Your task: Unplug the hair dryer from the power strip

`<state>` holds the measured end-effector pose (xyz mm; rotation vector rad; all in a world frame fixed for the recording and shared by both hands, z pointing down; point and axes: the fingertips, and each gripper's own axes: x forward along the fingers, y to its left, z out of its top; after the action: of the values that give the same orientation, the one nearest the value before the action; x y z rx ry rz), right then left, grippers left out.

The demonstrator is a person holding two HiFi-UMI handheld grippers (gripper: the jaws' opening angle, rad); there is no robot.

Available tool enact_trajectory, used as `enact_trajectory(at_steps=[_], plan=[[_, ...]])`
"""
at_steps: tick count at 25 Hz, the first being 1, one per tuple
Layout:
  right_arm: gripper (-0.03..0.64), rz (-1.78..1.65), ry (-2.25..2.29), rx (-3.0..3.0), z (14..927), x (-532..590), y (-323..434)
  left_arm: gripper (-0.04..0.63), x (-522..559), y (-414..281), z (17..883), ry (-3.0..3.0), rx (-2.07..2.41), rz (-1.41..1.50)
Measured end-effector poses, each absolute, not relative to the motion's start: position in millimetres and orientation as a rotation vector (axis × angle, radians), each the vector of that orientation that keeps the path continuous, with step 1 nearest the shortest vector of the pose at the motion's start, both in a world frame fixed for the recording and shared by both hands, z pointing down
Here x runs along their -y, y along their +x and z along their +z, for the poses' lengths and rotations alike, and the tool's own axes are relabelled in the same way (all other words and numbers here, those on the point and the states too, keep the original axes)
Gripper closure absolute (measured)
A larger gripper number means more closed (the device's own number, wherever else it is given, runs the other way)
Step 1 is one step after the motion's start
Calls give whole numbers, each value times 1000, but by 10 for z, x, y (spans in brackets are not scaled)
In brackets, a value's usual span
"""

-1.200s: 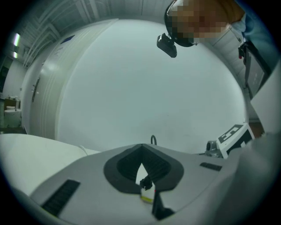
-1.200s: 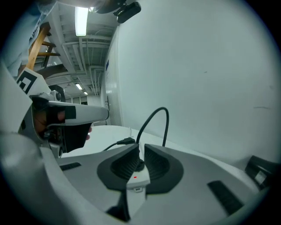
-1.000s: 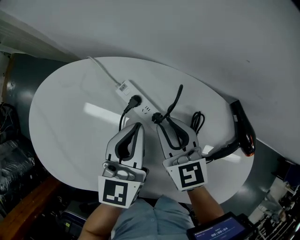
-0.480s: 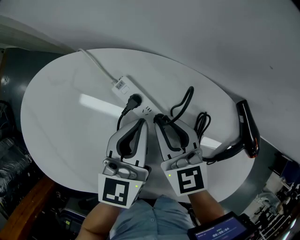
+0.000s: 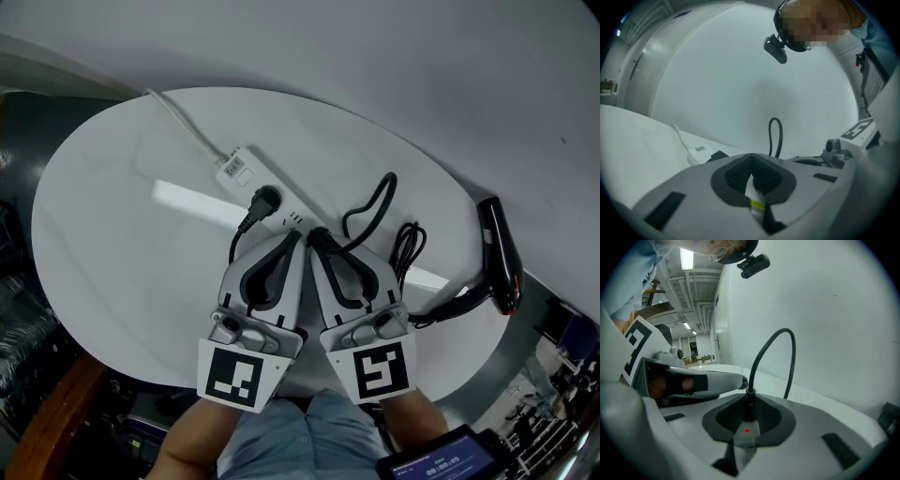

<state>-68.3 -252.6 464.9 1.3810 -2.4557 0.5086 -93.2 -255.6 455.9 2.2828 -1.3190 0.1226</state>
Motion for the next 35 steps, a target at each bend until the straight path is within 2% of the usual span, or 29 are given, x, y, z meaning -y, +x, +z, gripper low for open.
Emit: enact_trajectory(at_steps=[15,20,31,35], plan=[[569,508,1386,2429,4639,2434,-665,597,2591,-901,4661,2265,1315,144],[571,446,1429,2541,4277,2465,-611,597,2607,-921,4616,2274,1326,127],[566,348,1499,2551,3891,2155,-283,597,2344,-908,3912,2470,1405,43],[550,395,1370,2488,4107,1773,-184,597,2052,-853,3648,2512,1441,32]])
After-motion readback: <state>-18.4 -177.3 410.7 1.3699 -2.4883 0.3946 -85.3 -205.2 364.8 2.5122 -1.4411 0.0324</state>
